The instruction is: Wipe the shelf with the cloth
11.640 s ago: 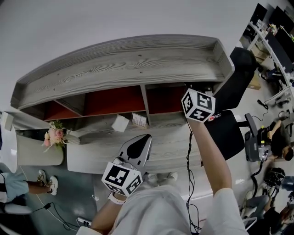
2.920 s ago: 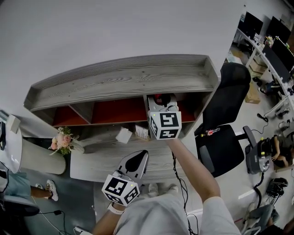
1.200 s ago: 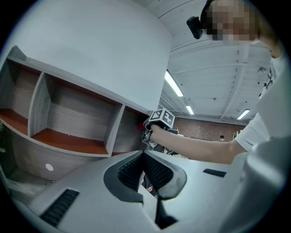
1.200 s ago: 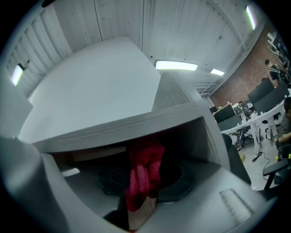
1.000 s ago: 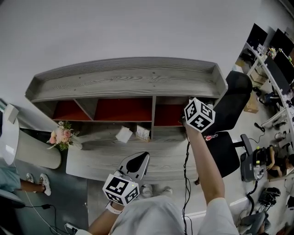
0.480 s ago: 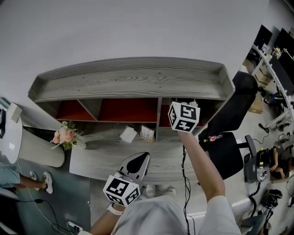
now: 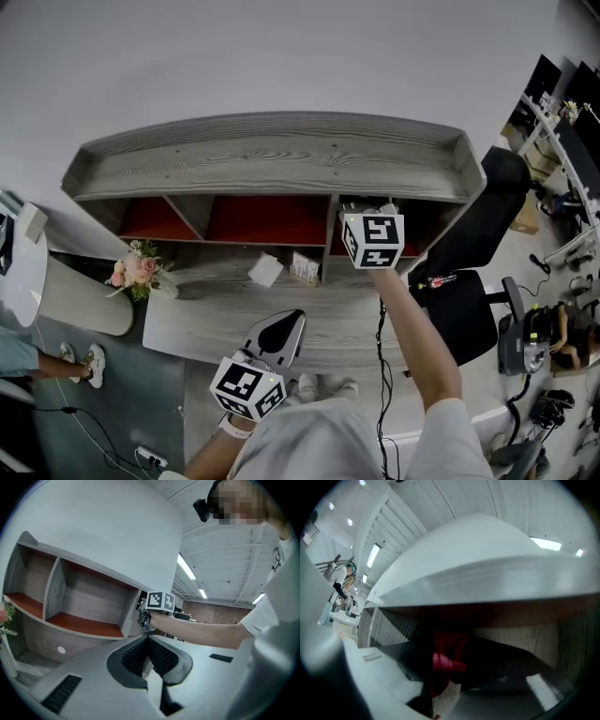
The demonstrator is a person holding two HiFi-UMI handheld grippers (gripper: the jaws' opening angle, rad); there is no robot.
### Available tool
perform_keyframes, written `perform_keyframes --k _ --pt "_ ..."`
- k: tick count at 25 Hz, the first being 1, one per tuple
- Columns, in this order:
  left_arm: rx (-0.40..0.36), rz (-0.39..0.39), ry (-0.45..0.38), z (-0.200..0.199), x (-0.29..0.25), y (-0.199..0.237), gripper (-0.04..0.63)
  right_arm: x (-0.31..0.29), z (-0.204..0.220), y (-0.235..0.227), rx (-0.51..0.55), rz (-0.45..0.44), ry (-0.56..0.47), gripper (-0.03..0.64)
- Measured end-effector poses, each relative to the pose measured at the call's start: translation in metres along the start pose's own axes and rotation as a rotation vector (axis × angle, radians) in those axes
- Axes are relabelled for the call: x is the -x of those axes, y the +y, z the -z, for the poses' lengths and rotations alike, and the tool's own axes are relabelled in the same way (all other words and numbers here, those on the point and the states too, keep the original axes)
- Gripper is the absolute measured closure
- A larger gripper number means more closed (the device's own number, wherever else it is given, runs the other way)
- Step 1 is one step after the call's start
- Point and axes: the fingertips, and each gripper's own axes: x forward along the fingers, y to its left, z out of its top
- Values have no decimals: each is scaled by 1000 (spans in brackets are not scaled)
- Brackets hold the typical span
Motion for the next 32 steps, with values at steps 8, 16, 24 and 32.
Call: perform_keyframes --k 8,16,24,32 --pt "-6 34 16 7 0 -10 589 44 9 -75 -308 269 -94 494" --pt "-12 74 37 11 -7 -20 589 77 3 -135 -605 393 -206 495" --pt "-16 96 43 12 -12 -23 589 90 1 -154 -760 449 -254 496" --pt "-14 102 39 10 -15 -21 589 102 10 -180 -929 510 -313 498"
